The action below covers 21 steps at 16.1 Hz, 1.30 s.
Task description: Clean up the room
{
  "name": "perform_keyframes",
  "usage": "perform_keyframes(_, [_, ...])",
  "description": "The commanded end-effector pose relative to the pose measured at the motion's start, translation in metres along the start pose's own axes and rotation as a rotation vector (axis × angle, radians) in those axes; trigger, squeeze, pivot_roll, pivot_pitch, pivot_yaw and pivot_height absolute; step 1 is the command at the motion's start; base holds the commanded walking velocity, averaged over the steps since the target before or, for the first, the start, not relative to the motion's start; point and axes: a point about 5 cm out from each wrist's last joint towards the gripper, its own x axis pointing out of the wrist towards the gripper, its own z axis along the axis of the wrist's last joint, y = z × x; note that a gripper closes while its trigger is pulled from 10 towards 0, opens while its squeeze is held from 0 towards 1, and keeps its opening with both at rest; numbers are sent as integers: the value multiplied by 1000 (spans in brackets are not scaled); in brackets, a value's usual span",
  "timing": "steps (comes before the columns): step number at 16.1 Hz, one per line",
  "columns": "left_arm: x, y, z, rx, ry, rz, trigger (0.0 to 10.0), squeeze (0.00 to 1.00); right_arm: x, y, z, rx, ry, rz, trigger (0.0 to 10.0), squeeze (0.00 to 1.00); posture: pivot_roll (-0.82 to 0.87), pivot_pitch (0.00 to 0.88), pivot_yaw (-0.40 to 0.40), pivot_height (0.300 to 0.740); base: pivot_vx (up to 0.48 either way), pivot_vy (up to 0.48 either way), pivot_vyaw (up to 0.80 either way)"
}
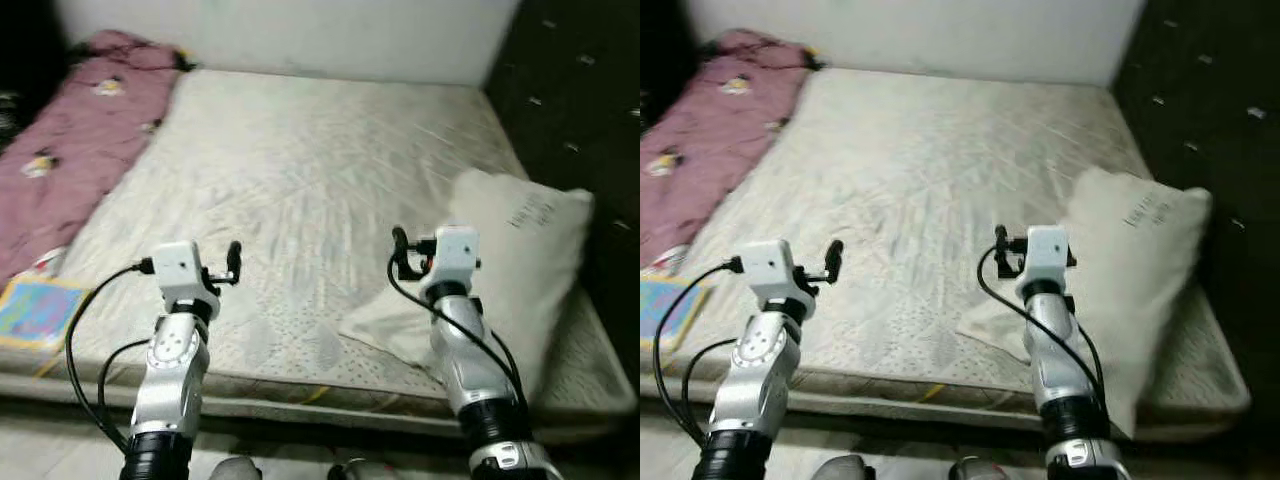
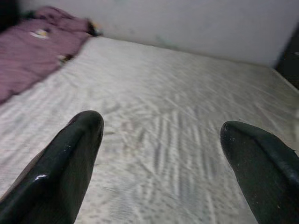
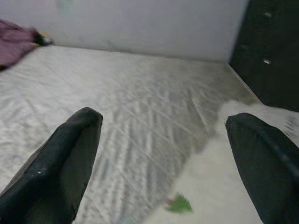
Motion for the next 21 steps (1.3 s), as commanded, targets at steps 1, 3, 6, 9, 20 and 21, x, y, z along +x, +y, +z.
perform_keyframes(1, [-3,0,0,5,3,-3,10000,0,-1,1,2,6,-15,6,10000,0,39,0,-9,740,0,0,-800])
perform_keyframes(3, [-1,0,5,38,-12,1,10000,0,-6,5,3,-15,-30,46,10000,0,27,0,-12,740,0,0,-800])
perform_keyframes(6, [2,3,8,64,-33,3,10000,0,-10,8,10,-27,-62,110,10000,0,14,0,-24,740,0,0,-267])
perform_keyframes(9, [0,2,11,63,-47,3,10000,0,-12,15,18,-57,-90,171,10000,0,23,0,-35,740,0,-185,0])
perform_keyframes(20, [2,0,15,47,-53,-3,10000,0,-14,18,22,-78,-86,224,10000,0,8,8,-41,740,0,-469,0])
perform_keyframes(21, [2,0,15,47,-52,-4,10000,0,-14,19,22,-79,-86,225,10000,0,8,8,-42,740,0,-472,0])
